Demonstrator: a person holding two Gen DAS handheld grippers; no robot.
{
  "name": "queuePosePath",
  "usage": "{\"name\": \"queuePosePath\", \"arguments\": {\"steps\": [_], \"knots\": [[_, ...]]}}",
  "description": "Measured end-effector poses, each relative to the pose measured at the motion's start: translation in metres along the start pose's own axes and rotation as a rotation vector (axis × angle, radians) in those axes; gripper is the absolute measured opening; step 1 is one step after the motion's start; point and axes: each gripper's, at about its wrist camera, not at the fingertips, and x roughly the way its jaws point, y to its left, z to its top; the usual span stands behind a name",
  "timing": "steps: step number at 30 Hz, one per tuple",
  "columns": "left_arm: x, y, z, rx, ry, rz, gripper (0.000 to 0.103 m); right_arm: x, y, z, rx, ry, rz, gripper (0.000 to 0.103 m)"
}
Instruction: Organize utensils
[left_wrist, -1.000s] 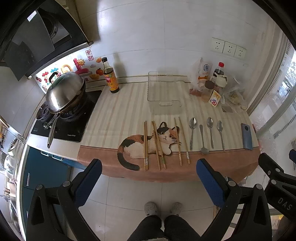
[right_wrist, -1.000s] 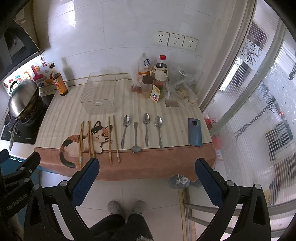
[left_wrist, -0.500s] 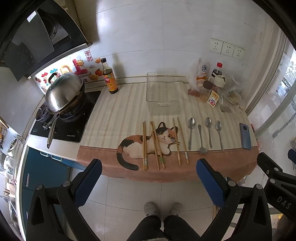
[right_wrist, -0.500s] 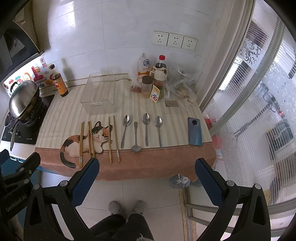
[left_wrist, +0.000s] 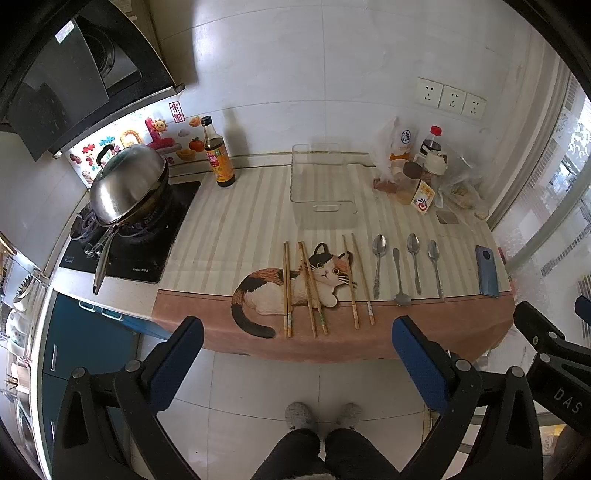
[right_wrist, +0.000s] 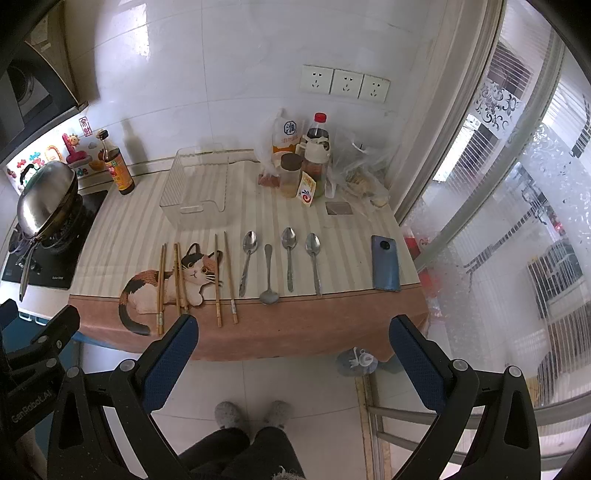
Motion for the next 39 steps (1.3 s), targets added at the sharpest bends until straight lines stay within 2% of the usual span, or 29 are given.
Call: {"name": "queuePosePath", "arguments": {"steps": [19, 39], "knots": [[-0.003, -0.02, 0.006, 0.002, -0.003, -0.006, 0.103, -0.001, -0.002, 0.001, -0.001, -0.001, -0.002, 0.103], [-0.003, -0.019, 0.009, -0.004, -0.005, -0.013, 0.103, 0.003, -0.009, 0.009, 0.006, -0.007, 0.002, 0.103]]}}
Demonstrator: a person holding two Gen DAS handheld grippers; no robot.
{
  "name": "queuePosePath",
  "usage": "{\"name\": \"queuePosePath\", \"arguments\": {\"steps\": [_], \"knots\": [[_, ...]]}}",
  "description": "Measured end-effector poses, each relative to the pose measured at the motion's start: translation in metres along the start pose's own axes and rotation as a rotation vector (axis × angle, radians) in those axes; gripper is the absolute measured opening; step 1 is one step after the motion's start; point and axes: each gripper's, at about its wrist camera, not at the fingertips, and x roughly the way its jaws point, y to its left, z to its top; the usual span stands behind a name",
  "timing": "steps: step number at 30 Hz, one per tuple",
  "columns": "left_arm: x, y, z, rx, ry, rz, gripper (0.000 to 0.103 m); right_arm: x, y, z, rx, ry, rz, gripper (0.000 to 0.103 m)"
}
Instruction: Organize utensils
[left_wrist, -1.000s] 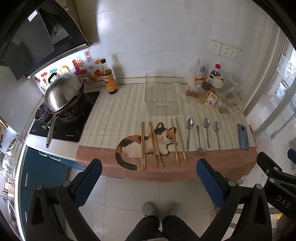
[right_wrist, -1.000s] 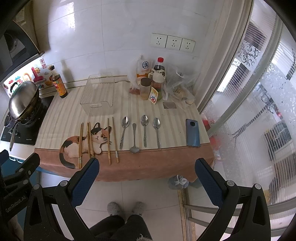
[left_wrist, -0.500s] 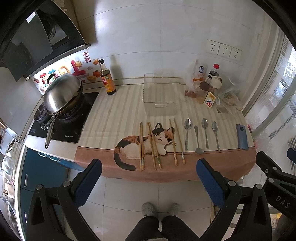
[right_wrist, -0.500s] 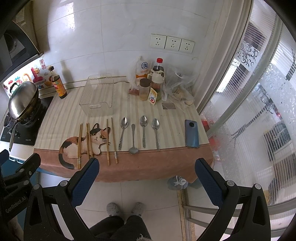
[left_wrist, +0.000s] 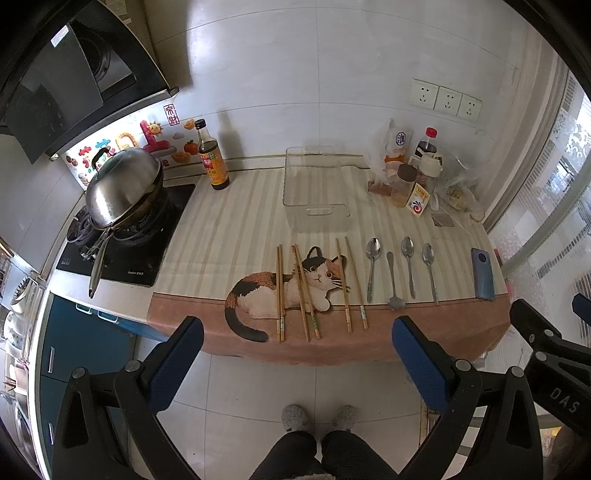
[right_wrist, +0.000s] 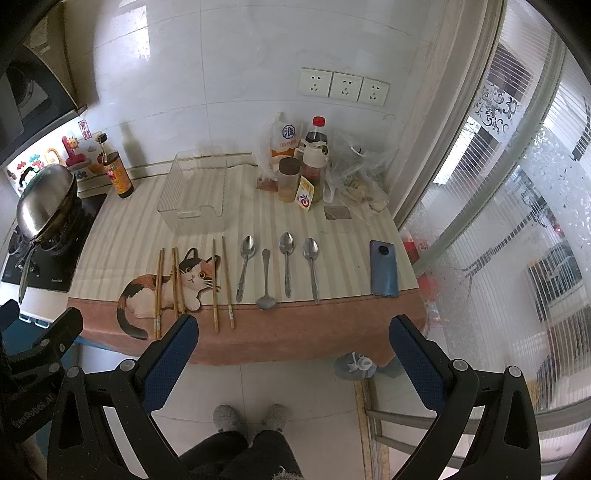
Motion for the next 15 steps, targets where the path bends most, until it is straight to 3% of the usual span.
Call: {"name": "queuePosePath", "arguments": {"steps": [6, 12, 13, 15], "knots": [[0.013, 0.007, 0.019, -0.037, -0.108, 0.03, 0.103, 0.013, -0.009, 0.009, 0.051, -0.067, 0.075, 0.103], [0.048, 0.028, 0.04, -0.091, -0.183, 0.169, 0.103, 0.052, -0.008, 0.024, 0.064, -0.128, 0.15, 0.103], [0.06, 0.032, 0.043, -0.098, -0.177, 0.2, 0.103, 0.063, -0.005, 0.026, 0.064, -0.117, 0.171, 0.102], [0.082, 0.044, 0.046, -0.113, -0.149, 0.228, 0.103, 0.087, 0.003, 0.028, 0.055, -0.082, 0.221, 0.091]]}}
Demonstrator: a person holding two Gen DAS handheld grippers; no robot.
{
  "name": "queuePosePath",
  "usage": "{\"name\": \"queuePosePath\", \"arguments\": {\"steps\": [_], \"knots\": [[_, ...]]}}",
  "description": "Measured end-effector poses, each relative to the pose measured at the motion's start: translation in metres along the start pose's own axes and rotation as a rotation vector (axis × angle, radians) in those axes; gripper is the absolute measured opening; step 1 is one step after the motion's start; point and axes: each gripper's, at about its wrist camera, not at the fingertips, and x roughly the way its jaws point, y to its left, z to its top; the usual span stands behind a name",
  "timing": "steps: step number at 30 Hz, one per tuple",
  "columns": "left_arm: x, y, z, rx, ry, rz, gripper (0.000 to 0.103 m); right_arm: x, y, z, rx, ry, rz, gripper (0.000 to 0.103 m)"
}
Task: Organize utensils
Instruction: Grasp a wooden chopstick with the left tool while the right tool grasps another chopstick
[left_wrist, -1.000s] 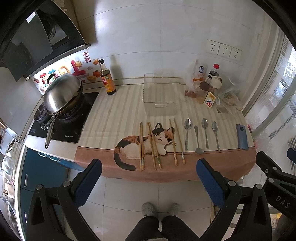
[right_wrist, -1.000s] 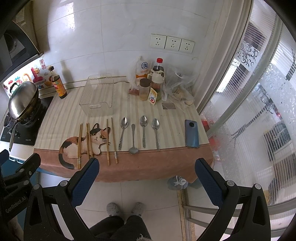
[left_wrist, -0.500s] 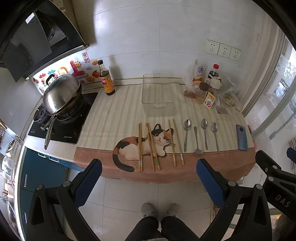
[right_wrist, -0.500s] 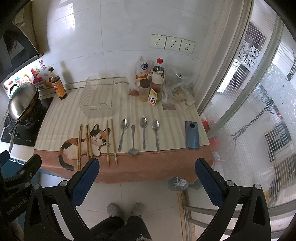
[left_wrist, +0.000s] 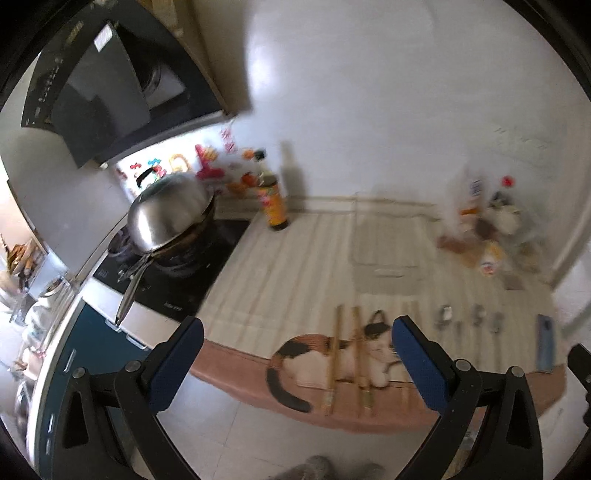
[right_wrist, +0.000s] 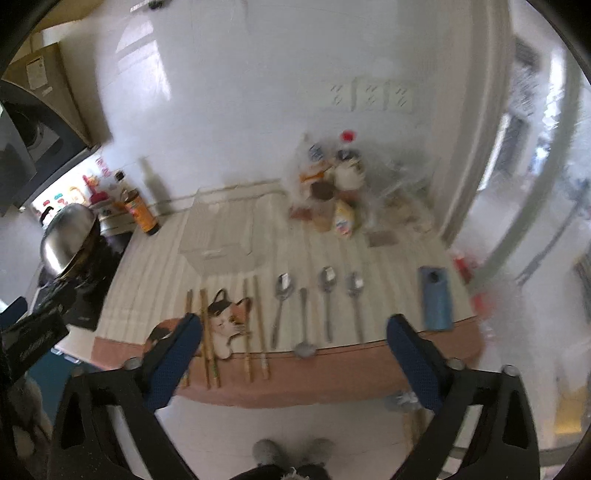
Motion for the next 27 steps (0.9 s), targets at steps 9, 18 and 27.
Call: {"name": "queuePosePath", "arguments": {"steps": [9, 18, 27], "knots": [[0.177, 0.01, -0.039, -0.038, 0.424, -0.13, 0.082, 0.146, 0.027, -0.025, -0.01, 0.267, 0.084, 0.054], [0.295, -0.019, -0.083, 0.002, 0.692, -0.3, 0.034, 0.226, 0.04, -0.045, 0.029, 0.435, -0.028, 0.053], [0.306, -0.035, -0.08, 0.064, 0.674, -0.344, 0.019, 0.258, 0.053, -0.044, 0.047, 0.497, -0.056, 0.053]]}}
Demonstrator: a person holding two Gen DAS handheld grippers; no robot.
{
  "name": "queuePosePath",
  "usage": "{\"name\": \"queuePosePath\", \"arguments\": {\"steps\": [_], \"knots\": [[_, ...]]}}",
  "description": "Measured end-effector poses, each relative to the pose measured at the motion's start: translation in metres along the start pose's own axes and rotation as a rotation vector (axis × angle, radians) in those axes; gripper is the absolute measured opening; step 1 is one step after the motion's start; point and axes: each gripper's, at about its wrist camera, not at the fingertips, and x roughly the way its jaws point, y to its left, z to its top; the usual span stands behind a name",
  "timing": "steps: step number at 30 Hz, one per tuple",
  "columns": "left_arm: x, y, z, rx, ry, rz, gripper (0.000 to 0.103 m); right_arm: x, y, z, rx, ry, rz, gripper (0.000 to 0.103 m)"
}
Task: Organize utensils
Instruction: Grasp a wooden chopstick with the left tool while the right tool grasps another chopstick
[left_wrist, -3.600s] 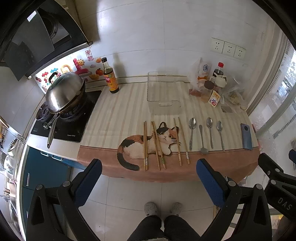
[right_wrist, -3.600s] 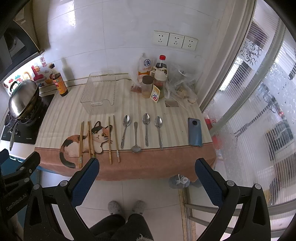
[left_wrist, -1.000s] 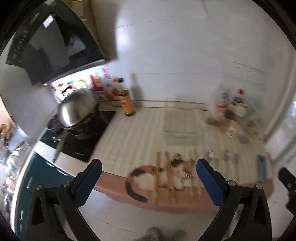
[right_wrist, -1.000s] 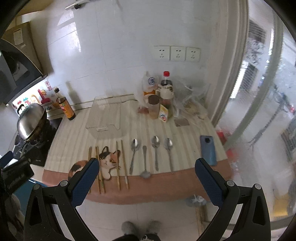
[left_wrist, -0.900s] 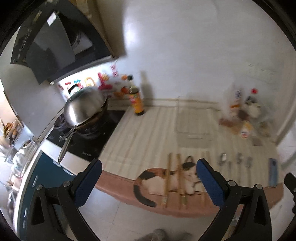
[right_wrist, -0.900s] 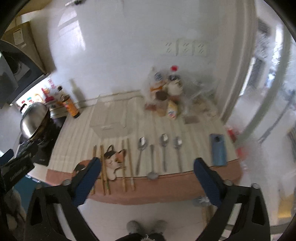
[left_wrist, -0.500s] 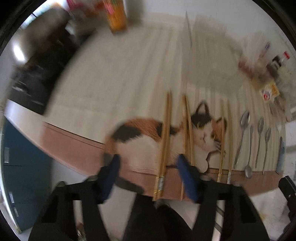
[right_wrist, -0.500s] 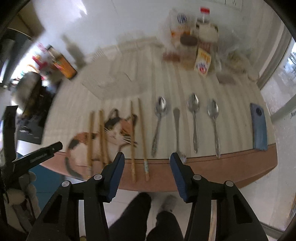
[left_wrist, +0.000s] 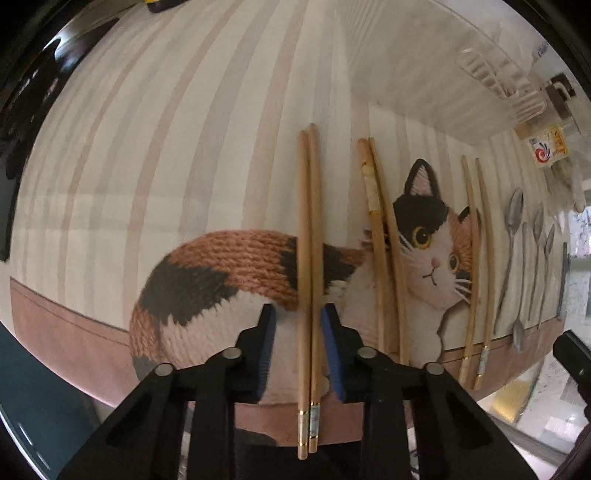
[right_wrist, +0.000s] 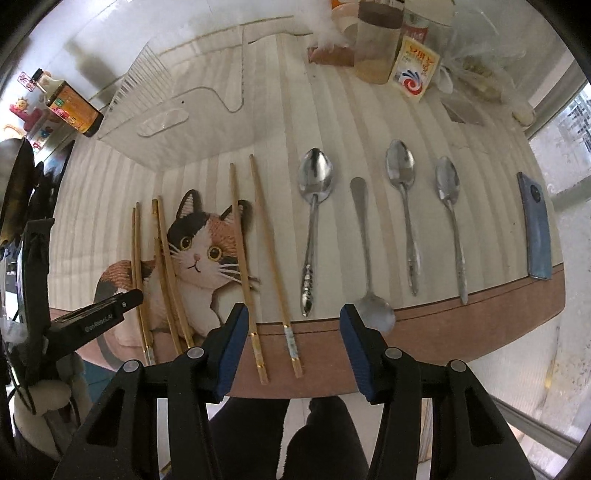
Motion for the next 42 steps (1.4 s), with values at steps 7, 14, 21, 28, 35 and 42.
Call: {"name": "queuePosePath", "arguments": {"steps": [7, 14, 21, 28, 35, 42], "knots": [[-0.004, 0.023, 0.008, -0.071, 0.011, -0.13, 0.011, 0.014, 0.021, 0.008, -0.03, 0.03, 0.025, 0.053], [-0.001, 0.05, 0.003, -0.135, 0.014, -0.244, 0.011, 0.04, 0.052, 0.012, -0.063, 0.1, 0.082, 0.053], [0.001, 0.019, 0.008, 0.012, -0.01, -0.042, 0.016, 0.046, 0.066, 0.019, -0.089, 0.105, 0.038, 0.053], [0.019, -0.018, 0.009, 0.078, -0.006, 0.058, 0.005, 0.047, 0.066, 0.022, -0.077, 0.099, -0.004, 0.053], [0.013, 0.028, -0.004, -0.009, -0.001, 0.087, 0.005, 0.07, 0.084, 0.021, -0.111, 0.141, 0.047, 0.053], [0.013, 0.07, -0.007, -0.005, 0.006, 0.087, 0.005, 0.101, 0.126, 0.02, -0.214, 0.176, 0.011, 0.046]]}}
